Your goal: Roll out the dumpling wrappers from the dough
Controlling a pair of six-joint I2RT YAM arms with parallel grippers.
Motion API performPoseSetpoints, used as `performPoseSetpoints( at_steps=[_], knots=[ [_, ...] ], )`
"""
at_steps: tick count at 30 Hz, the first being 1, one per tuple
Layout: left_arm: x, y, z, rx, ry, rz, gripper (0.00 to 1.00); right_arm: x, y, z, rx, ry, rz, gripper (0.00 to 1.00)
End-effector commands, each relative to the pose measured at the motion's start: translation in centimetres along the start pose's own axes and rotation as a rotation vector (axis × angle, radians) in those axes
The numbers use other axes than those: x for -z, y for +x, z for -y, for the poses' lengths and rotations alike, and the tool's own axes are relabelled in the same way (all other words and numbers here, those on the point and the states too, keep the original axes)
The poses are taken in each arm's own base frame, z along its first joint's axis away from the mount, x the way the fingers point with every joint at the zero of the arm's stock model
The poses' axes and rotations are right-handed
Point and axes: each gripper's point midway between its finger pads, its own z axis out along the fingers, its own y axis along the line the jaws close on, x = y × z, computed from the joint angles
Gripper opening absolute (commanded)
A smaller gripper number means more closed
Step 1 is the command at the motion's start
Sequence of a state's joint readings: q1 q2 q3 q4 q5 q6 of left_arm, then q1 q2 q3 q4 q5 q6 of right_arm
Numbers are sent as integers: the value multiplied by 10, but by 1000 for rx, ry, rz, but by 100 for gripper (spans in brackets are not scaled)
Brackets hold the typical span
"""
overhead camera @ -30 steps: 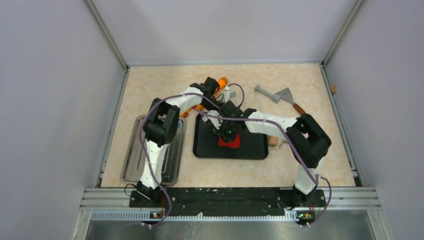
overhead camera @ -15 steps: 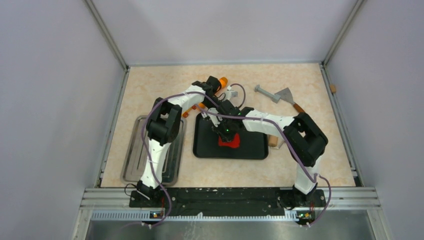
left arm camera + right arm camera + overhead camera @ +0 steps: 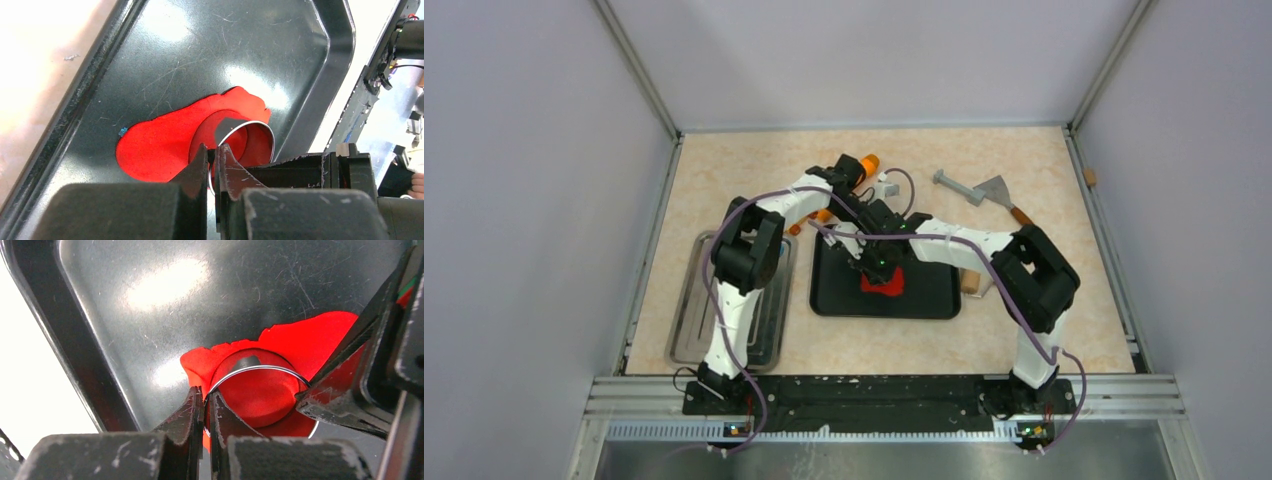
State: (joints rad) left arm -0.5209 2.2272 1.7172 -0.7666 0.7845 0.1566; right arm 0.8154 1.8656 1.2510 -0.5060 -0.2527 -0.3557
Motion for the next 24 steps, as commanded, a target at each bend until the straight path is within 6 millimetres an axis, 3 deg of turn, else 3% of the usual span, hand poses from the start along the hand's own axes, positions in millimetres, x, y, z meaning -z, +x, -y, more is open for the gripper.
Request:
performPoseSetpoints(
  at_steps=[1, 12, 21, 24],
  knots=[
    [-27, 30, -3, 0, -40, -80, 0, -15, 33, -32, 143, -162, -89, 0],
    [-16, 51, -3, 12, -59, -90, 0, -3, 36, -25, 316, -154, -92, 0],
    [6, 29, -6, -9, -76, -40, 0, -5, 27, -21, 347, -143, -61, 0],
    [17, 18, 5, -58, -56, -19, 15, -3, 24, -21, 340, -142, -57, 0]
  ],
)
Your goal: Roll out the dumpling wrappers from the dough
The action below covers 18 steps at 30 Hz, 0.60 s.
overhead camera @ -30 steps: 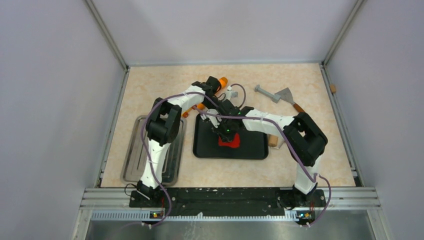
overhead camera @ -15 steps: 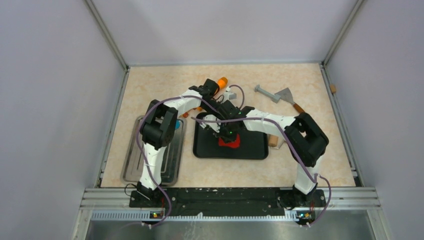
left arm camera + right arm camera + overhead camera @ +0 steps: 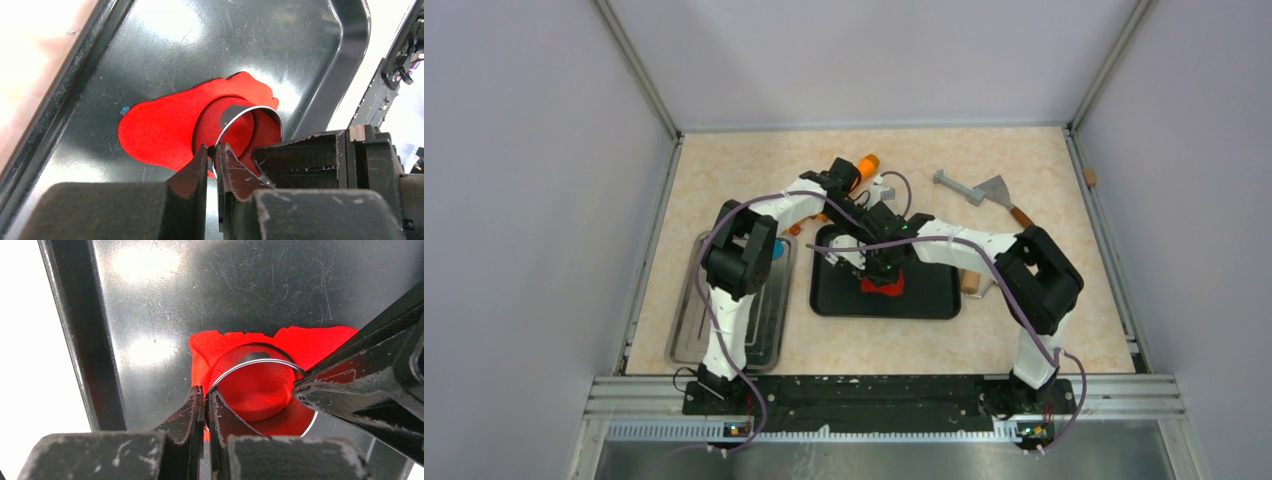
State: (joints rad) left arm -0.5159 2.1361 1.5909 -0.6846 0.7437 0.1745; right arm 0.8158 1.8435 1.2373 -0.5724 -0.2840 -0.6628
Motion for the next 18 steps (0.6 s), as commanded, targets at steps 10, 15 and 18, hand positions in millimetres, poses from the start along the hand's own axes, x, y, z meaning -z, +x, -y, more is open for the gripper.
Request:
performPoseSetpoints(
  at_steps=[10, 15, 18],
  knots=[
    [96, -42, 26, 36, 23, 226, 41, 16, -18, -14, 28, -53, 15, 0],
    [129, -39, 17, 62, -23, 304, 41, 67, -54, 0, 39, 29, 87, 0],
    [146, -35, 12, 83, -46, 331, 42, 100, -70, 6, 47, 86, 134, 0]
  ],
)
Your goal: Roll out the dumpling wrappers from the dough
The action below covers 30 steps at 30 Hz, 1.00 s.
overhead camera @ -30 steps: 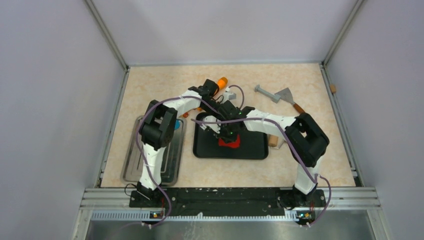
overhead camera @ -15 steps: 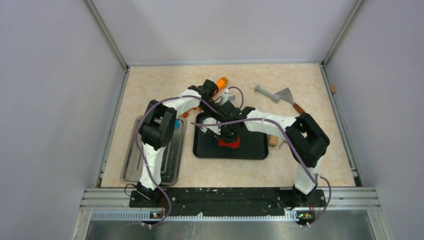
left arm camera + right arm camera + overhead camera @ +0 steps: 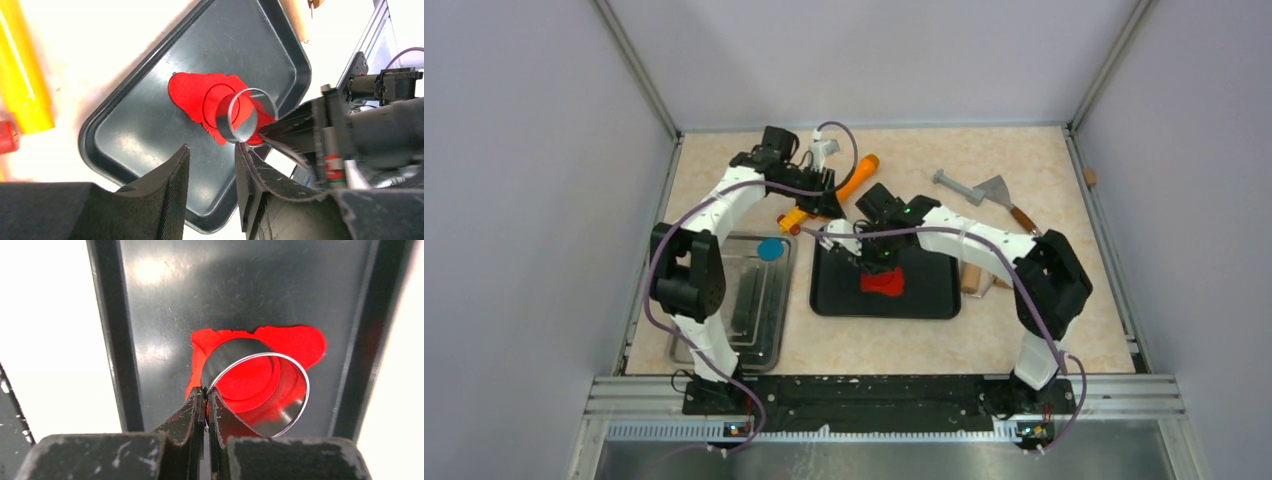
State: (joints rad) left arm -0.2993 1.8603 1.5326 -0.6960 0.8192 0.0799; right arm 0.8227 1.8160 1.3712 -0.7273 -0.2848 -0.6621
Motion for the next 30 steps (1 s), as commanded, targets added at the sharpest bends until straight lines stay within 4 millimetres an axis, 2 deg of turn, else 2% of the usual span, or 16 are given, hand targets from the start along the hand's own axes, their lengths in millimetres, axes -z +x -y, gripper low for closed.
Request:
performPoseSetpoints(
  at_steps=[1, 4, 7, 9, 18, 23, 29, 30],
  knots=[
    [23, -5, 7, -3, 5, 58, 42, 76, -49, 5, 31, 102, 143, 0],
    [34, -2, 4, -5, -22, 68, 43, 94, -45, 12, 3, 147, 159, 0],
    [41, 0, 3, -11, -53, 75, 44, 106, -23, 26, -69, 206, 150, 0],
    [43, 3, 2, -7, -74, 76, 45, 113, 1, 41, -152, 251, 142, 0],
    [55, 23, 14, -65, -89, 55, 47, 148, 134, 107, -526, 479, 94, 0],
    [65, 34, 14, -106, -138, 24, 49, 144, 182, 121, -641, 543, 64, 0],
    [69, 51, 18, -77, -139, -26, 49, 130, 216, 128, -674, 598, 12, 0],
    [68, 52, 19, -74, -133, -22, 49, 128, 220, 129, -684, 599, 9, 4]
  ],
)
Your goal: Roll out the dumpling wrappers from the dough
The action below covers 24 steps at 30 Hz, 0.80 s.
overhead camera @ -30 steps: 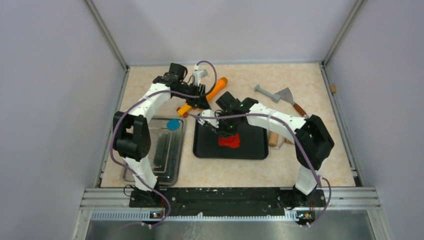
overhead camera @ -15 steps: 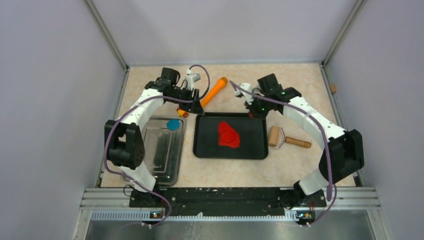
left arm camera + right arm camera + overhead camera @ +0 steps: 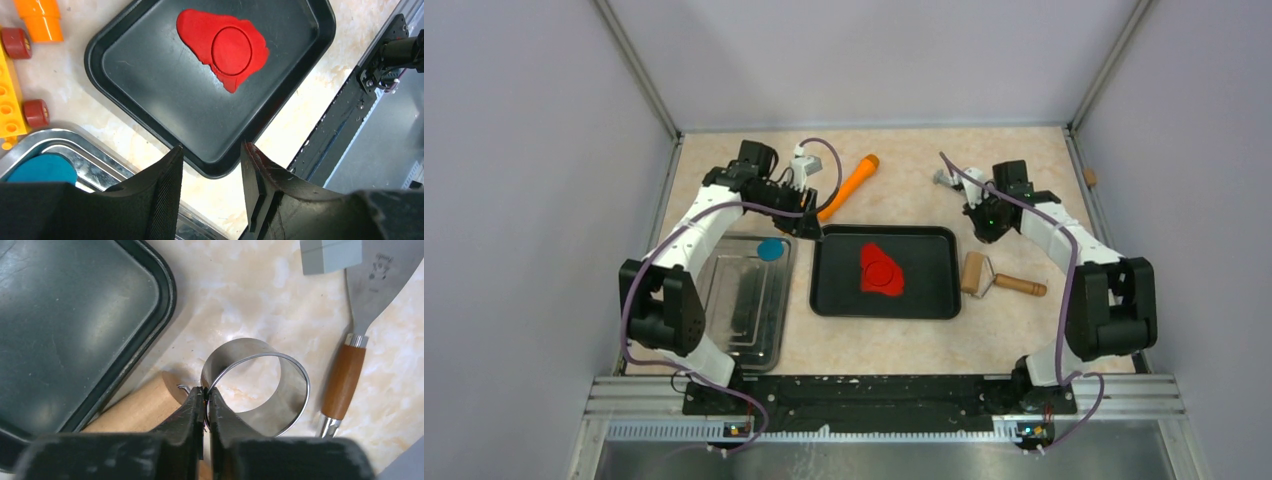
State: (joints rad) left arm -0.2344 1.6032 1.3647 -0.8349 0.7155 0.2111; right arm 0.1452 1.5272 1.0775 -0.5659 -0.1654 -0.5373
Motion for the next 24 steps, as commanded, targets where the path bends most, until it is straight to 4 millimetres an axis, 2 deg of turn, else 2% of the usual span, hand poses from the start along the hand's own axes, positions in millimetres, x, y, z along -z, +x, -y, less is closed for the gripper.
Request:
performPoseSetpoints(
  at_steps=[1, 3, 6, 9, 12, 15, 19, 22, 24],
  knots=[
    [9, 9, 10, -13, 5, 2, 49, -11, -3, 20, -30, 71, 32, 15],
    [11, 10, 13, -9, 11, 6, 49, -9, -6, 20, -45, 54, 25, 35],
    [14, 11, 14, -19, 1, 7, 49, 5, -21, 28, -84, 90, 57, 57],
    [15, 13, 13, -22, -12, 4, 50, 25, -41, 24, -81, 59, 106, 63],
    [14, 13, 9, -10, -35, 10, 50, 35, -61, -6, -61, -62, 156, 64],
    [11, 15, 3, 29, -66, 21, 50, 30, -76, -45, 1, -127, 143, 65],
    [12, 21, -9, 65, -141, 13, 51, 20, -103, -90, -3, -173, 152, 69],
    [17, 28, -23, 123, -227, 18, 52, 8, -123, -117, -113, -232, 132, 70],
    [19, 36, -31, 159, -263, 19, 54, 1, -134, -133, -177, -273, 120, 74]
  ],
)
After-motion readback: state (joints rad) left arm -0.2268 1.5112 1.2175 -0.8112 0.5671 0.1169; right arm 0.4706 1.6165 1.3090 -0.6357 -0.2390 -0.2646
